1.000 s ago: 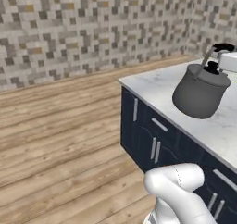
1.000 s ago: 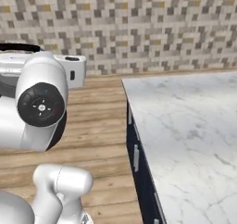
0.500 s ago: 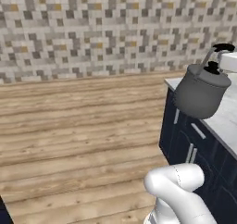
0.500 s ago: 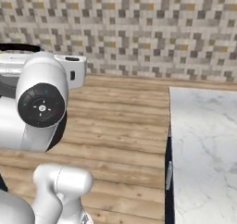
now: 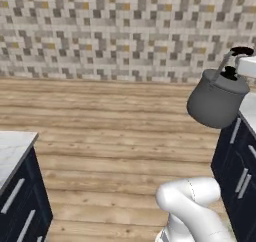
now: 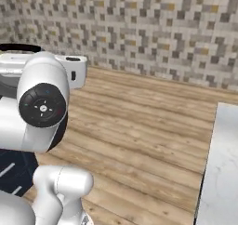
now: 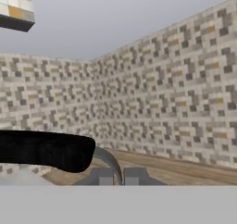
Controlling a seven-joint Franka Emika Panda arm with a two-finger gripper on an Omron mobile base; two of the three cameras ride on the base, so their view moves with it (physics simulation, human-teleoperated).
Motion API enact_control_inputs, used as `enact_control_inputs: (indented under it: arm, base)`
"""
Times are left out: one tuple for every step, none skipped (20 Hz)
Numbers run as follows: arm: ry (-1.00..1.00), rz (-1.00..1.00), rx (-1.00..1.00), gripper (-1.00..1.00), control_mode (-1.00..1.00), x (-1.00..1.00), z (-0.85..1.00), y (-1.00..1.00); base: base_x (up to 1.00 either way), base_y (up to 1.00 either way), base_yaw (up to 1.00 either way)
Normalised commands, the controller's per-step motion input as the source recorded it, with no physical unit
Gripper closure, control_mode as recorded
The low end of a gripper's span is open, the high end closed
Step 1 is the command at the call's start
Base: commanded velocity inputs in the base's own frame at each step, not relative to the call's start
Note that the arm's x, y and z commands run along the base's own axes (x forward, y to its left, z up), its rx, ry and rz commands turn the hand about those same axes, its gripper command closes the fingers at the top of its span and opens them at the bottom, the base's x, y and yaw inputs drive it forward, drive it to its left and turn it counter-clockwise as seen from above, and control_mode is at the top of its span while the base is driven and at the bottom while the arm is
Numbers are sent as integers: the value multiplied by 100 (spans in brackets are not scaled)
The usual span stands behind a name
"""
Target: Open the cabinet, pick the kettle from the cabinet, and place it in the sink.
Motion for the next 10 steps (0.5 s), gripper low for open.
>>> enact_control_inputs:
  arm:
    - [0, 0, 0, 100, 100, 0, 0, 0]
    - [0, 0, 0, 100, 100, 0, 0, 0]
    - [0, 0, 0, 100, 100, 0, 0, 0]
    - [0, 0, 0, 100, 100, 0, 0, 0]
    - [0, 0, 0, 100, 100, 0, 0, 0]
    - [0, 0, 0, 100, 100, 0, 0, 0]
    - [0, 0, 0, 100, 100, 0, 0, 0]
    - [0, 0, 0, 100, 100, 0, 0, 0]
    - [0, 0, 0, 100, 100, 0, 0, 0]
    - [0, 0, 0, 100, 100, 0, 0, 0]
  base:
    - [0, 28, 50]
    - [0, 16, 51]
    - [0, 16, 52]
    - [2, 19, 54]
    - [2, 20, 55]
    - [2, 20, 56]
    - [0, 19, 56]
    - [1, 18, 57]
    - [0, 17, 57]
    - [2, 17, 57]
